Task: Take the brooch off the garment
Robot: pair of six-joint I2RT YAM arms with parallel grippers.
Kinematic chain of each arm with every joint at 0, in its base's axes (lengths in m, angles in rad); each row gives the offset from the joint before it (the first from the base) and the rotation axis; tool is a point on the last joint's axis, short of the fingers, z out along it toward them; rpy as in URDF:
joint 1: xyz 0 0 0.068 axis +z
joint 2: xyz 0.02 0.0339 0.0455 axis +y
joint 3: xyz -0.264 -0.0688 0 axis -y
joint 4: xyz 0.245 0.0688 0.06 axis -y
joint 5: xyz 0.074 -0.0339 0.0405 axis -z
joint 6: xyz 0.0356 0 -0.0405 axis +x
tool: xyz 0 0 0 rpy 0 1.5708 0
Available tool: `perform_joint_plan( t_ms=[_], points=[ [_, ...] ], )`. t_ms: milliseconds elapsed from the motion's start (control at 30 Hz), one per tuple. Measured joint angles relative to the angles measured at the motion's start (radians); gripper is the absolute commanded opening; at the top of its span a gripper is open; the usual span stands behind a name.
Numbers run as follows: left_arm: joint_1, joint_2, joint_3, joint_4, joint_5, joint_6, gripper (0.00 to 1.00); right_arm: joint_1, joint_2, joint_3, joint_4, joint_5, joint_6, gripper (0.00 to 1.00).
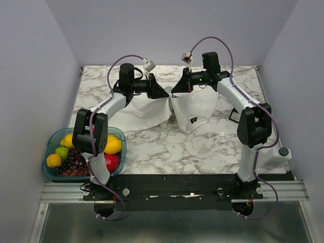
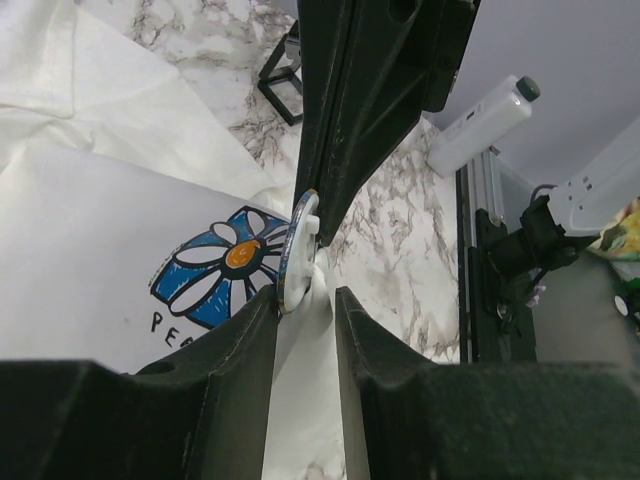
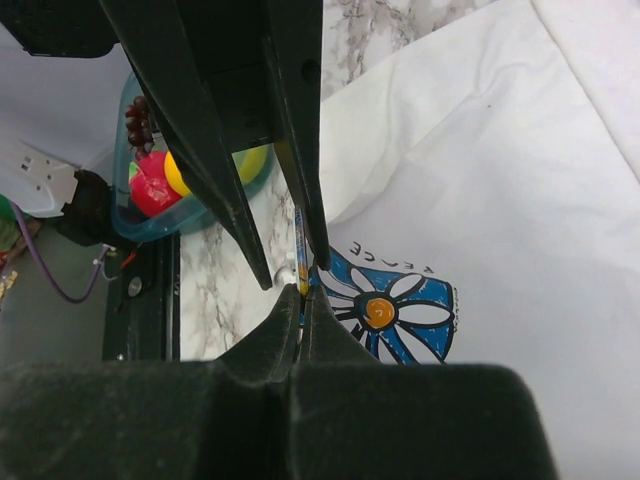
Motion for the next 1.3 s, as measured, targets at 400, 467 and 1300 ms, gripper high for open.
perform_joint_plan(
  t_ms=[400, 467, 1300],
  points=[
    [0.0, 0.0, -0.001, 0.131, -0.021, -0.131, 0.35, 0.0, 0.0, -0.01, 0.021, 0.003, 0.005, 0.0],
    [0.0, 0.0, -0.001, 0.137, -0.026, -0.137, 0.34, 0.0, 0.0, -0.01, 0.024, 0.003, 0.005, 0.0],
    [-0.019, 0.0, 0.042, -0.028, -0.134, -0.024, 0.4, 0.007, 0.0, -0.035, 0.026, 0.024, 0.017, 0.0]
  ],
)
